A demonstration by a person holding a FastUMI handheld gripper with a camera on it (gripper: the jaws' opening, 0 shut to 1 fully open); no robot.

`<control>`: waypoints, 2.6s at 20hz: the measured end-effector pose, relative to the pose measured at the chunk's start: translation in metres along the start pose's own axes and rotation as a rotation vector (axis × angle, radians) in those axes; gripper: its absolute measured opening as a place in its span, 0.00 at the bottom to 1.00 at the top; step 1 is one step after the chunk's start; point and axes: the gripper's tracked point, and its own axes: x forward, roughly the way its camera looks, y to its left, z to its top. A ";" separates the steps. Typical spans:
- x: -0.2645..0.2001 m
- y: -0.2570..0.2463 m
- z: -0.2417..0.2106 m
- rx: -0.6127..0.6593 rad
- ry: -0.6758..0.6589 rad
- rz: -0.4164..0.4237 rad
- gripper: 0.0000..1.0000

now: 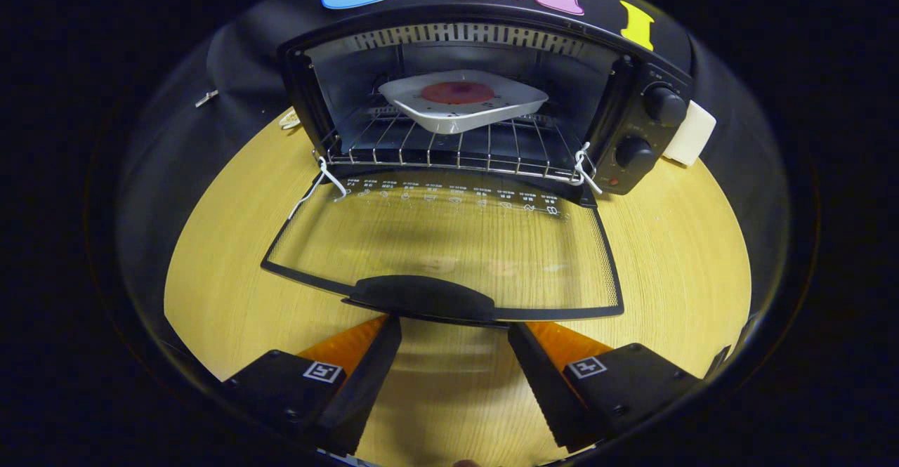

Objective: Open the toaster oven, put the food inside, and close the toaster oven door.

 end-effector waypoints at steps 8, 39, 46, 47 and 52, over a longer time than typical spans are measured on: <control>-0.035 0.002 0.022 -0.072 -0.155 0.026 1.00; -0.260 -0.158 0.158 0.115 -0.755 -0.083 0.99; -0.317 -0.220 0.130 0.169 -0.835 -0.215 0.99; -0.324 -0.221 0.124 0.179 -0.837 -0.218 0.99; -0.342 -0.227 0.108 0.177 -0.855 -0.237 0.99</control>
